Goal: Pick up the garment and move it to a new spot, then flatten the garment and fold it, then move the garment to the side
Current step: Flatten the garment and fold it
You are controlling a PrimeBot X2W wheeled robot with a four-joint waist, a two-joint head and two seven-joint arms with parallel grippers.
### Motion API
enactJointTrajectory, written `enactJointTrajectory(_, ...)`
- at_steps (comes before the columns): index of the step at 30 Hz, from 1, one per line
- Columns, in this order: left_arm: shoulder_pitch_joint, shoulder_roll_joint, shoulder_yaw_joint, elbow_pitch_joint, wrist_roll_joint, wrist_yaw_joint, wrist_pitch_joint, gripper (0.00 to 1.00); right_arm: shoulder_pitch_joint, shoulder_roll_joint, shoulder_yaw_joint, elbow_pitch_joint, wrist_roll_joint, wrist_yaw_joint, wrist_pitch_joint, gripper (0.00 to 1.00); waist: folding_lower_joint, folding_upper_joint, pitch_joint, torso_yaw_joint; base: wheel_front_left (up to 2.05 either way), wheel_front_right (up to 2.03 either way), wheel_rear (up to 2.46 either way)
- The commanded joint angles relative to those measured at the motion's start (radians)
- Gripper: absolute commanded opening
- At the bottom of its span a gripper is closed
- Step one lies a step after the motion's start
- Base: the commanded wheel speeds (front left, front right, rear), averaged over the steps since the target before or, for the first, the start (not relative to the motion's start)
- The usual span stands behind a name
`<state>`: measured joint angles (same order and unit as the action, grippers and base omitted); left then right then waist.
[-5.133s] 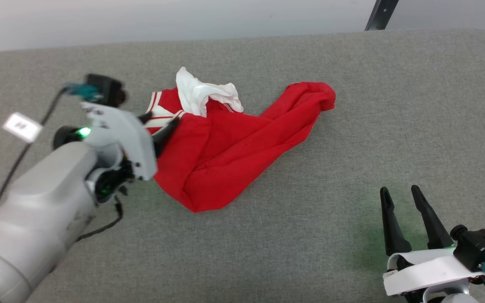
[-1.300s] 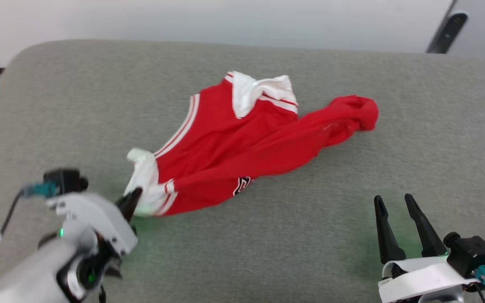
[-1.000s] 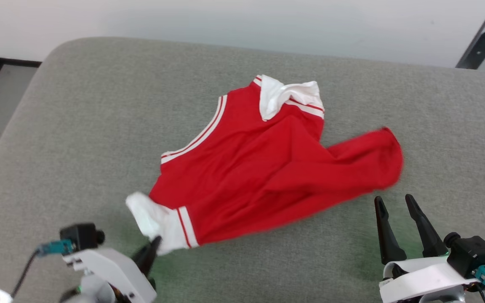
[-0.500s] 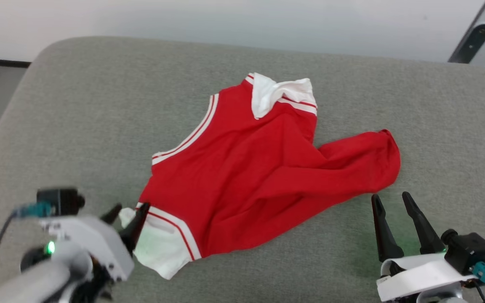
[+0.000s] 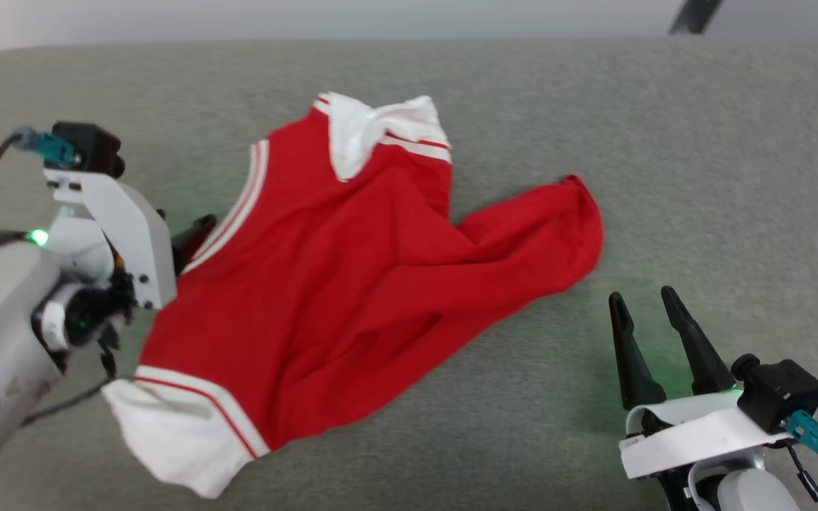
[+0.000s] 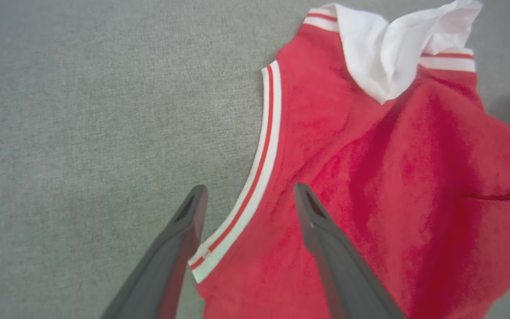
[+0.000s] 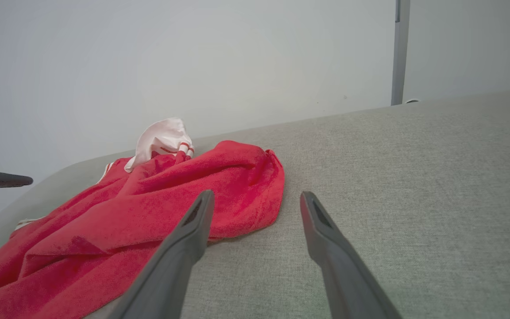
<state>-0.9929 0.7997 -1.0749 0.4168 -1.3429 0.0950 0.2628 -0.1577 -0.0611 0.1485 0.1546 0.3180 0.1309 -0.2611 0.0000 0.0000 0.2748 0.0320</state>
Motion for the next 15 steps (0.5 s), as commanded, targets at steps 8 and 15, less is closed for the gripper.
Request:
enactJointTrajectory(8, -0.142, -0.088, -0.083, 0.315, 0.036, -0.157, 0.223, 1.0, -0.04, 0.007, 0.015, -0.026, 0.016, 0.0, -0.005, 1.0, 0.0, 0.0, 0.102, -0.138, 0.0, 0.0, 0.0)
enactJointTrajectory(15, -0.16, -0.146, -0.104, 0.439, 0.036, -0.202, 0.261, 1.0, -0.038, 0.01, 0.011, -0.034, 0.017, 0.0, -0.005, 1.0, 0.0, 0.0, 0.12, -0.158, 0.0, 0.0, 0.0)
